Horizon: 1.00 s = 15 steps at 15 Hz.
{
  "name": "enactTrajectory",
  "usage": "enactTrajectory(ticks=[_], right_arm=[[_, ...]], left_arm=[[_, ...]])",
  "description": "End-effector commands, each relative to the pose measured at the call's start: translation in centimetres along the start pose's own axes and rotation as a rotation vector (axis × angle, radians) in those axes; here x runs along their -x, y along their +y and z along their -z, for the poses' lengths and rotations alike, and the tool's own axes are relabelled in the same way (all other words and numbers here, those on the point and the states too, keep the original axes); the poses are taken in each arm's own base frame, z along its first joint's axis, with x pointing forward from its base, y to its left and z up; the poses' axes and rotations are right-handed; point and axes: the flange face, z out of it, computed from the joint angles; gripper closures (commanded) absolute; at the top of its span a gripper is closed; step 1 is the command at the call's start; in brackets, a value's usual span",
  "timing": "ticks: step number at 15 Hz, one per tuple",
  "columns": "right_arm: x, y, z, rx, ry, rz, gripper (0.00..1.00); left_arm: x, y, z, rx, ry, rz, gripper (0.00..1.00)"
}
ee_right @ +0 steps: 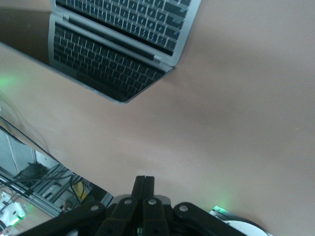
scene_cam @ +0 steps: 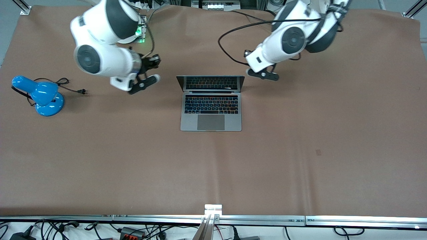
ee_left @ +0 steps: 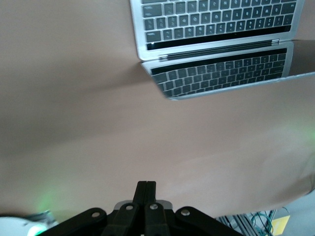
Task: Close laptop with both arms from behind
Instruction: 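Position both grippers behind the laptop screen's back edge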
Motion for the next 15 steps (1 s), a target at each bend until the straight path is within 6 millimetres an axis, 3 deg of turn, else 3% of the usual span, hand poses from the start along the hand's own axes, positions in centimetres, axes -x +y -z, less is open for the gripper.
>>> enactTrajectory(ticks=[1, 3, 5, 8, 12, 15], right_arm=[[0.8, -3.1, -4.9, 0.016, -0.002, 0.007, 1.00], [0.2, -6.7, -8.1, 0.056, 0.014, -0.037, 1.00], [-0.5, -8.6, -9.8, 0.074, 0.043, -0.065, 1.00], [-1.8, -8.4, -9.6, 0.067, 0.109, -0.088, 1.00], [-3.3, -6.7, -7.1, 0.035, 0.230, -0.145, 1.00], [-5.0, -5.9, -7.6, 0.032, 0.286, -0.172, 1.00]], left_arm=[[-0.9, 1.6, -3.2, 0.036, 0.011, 0.029, 0.99], [-1.5, 2.1, -5.0, 0.052, 0.030, 0.038, 0.99], [-1.8, 2.0, -5.6, 0.056, 0.023, 0.040, 0.99], [-2.2, 2.0, -5.9, 0.058, 0.022, 0.038, 0.99], [-4.3, 2.0, -5.9, 0.094, 0.051, 0.043, 0.99], [-6.2, 2.3, -5.0, 0.120, 0.060, 0.045, 0.99]])
